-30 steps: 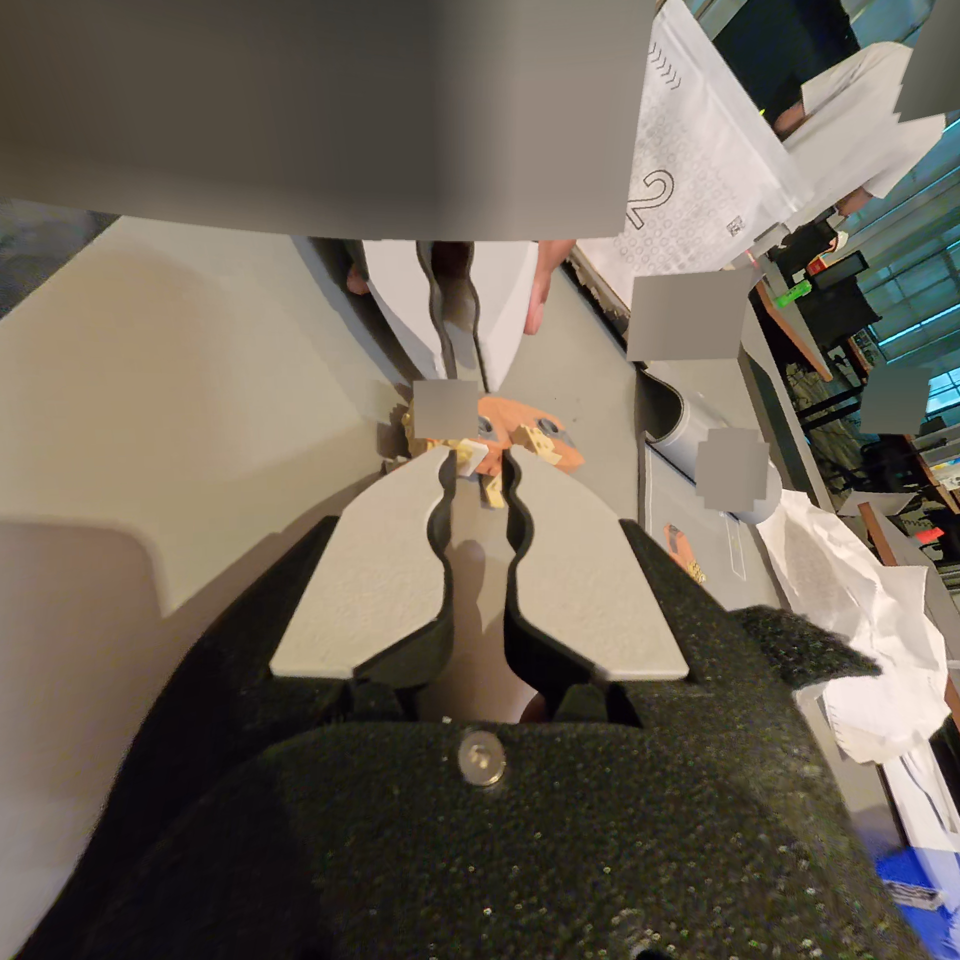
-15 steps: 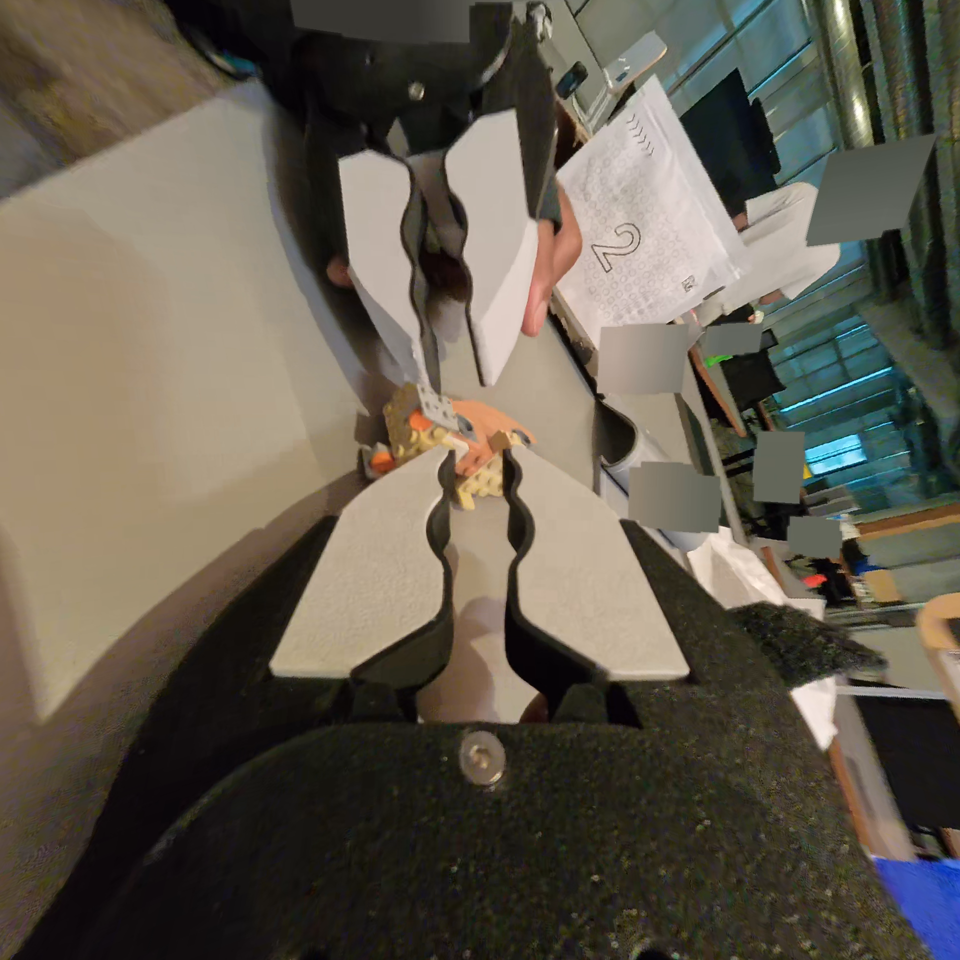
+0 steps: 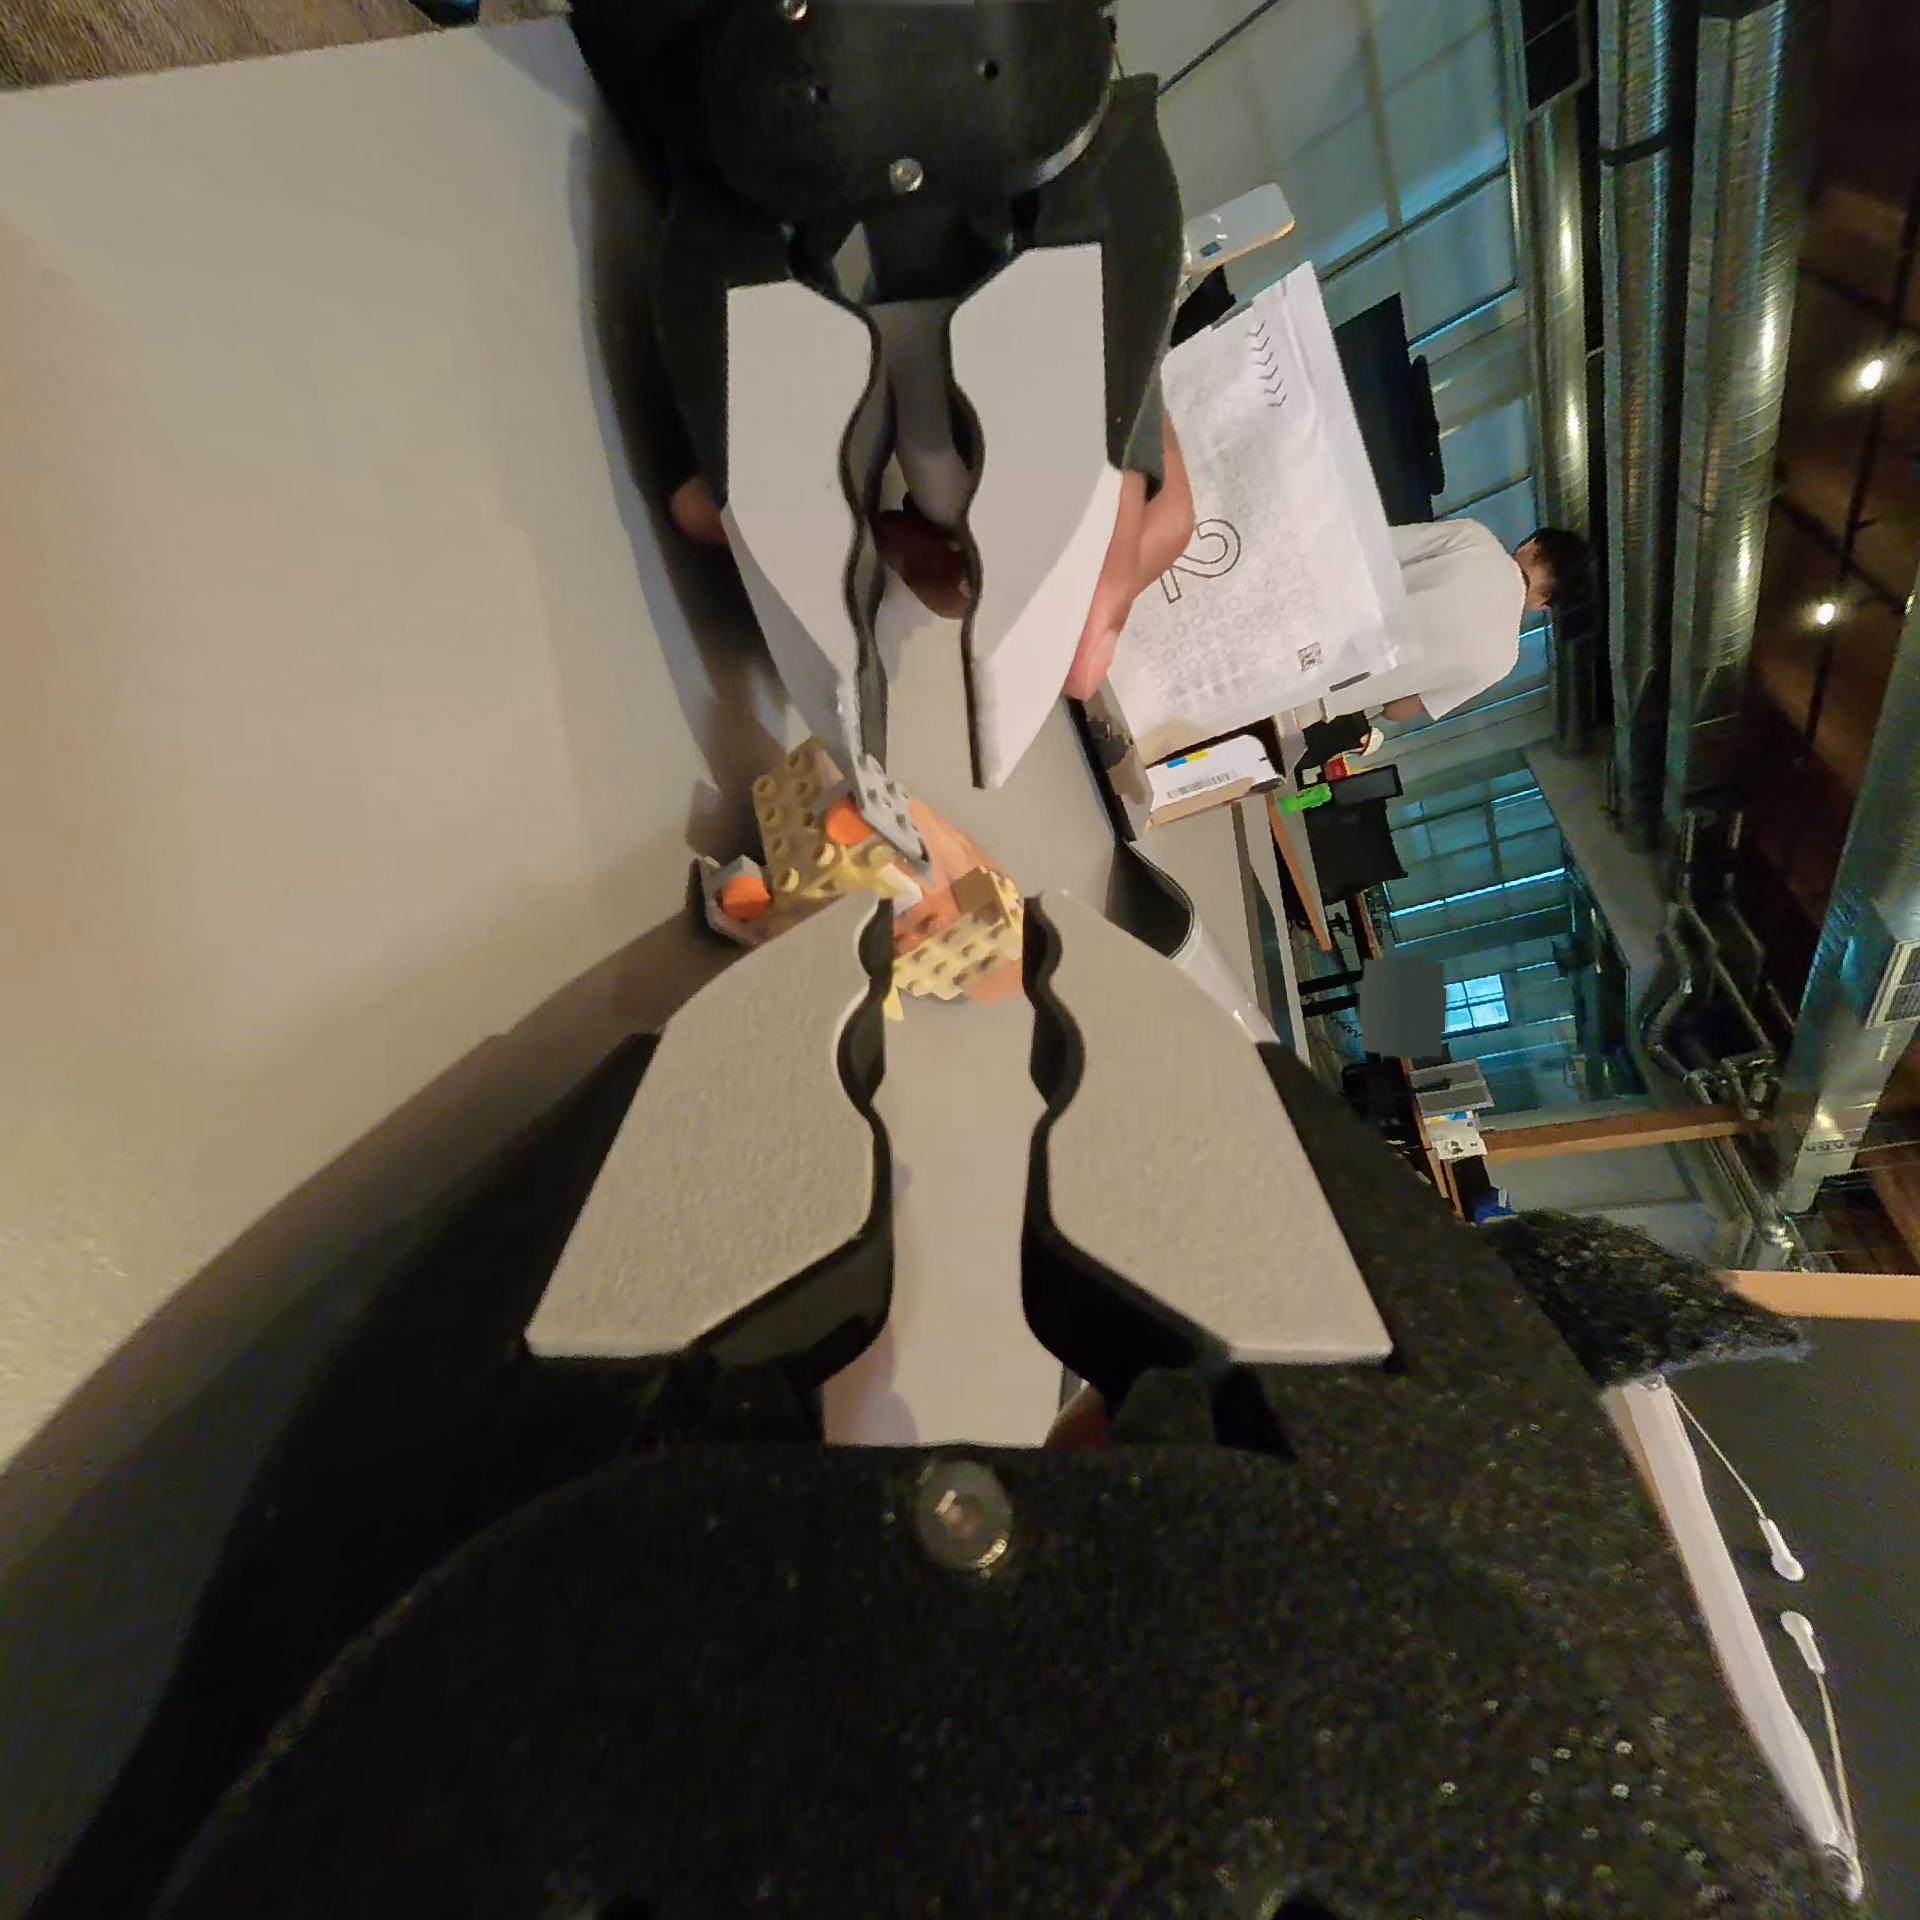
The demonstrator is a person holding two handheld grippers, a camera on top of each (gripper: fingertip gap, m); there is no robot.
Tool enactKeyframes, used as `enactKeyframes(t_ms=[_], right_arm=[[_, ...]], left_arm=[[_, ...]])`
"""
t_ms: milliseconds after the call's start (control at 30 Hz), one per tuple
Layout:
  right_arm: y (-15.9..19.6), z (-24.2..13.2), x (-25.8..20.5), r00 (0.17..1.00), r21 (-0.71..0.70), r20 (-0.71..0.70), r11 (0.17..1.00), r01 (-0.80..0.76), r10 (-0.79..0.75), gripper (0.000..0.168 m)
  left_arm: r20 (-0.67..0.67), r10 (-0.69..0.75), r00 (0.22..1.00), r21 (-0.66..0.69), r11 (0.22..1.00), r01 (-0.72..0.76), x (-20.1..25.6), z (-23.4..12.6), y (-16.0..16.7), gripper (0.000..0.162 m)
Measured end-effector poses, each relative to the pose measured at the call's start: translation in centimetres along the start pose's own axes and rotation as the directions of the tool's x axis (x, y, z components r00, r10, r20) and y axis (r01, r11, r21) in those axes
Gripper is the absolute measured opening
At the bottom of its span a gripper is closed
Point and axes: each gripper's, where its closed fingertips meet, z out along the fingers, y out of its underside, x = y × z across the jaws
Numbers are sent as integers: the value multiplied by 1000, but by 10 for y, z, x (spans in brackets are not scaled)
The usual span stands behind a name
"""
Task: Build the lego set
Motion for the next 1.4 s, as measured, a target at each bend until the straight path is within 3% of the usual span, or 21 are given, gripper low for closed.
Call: enactKeyframes(t_ms=[633, 1133, 1400], right_arm=[[0, 3, 2, 1000, 10, -3, 1000, 0, 0, 16], [-1, 5, -6, 998, -3, 61, 999, -32, 32, 0], [-2, 7, -5, 997, -22, 65, 999, -43, 45, 0]], left_arm=[[-17, 97, 995, -5, 995, -97, 4, 7, -2, 11], [-29, 88, 996, -9, 996, -89, 4, 8, -2, 12], [-39, 72, 997, -2, 997, -72, 3, 8, -4, 15]])
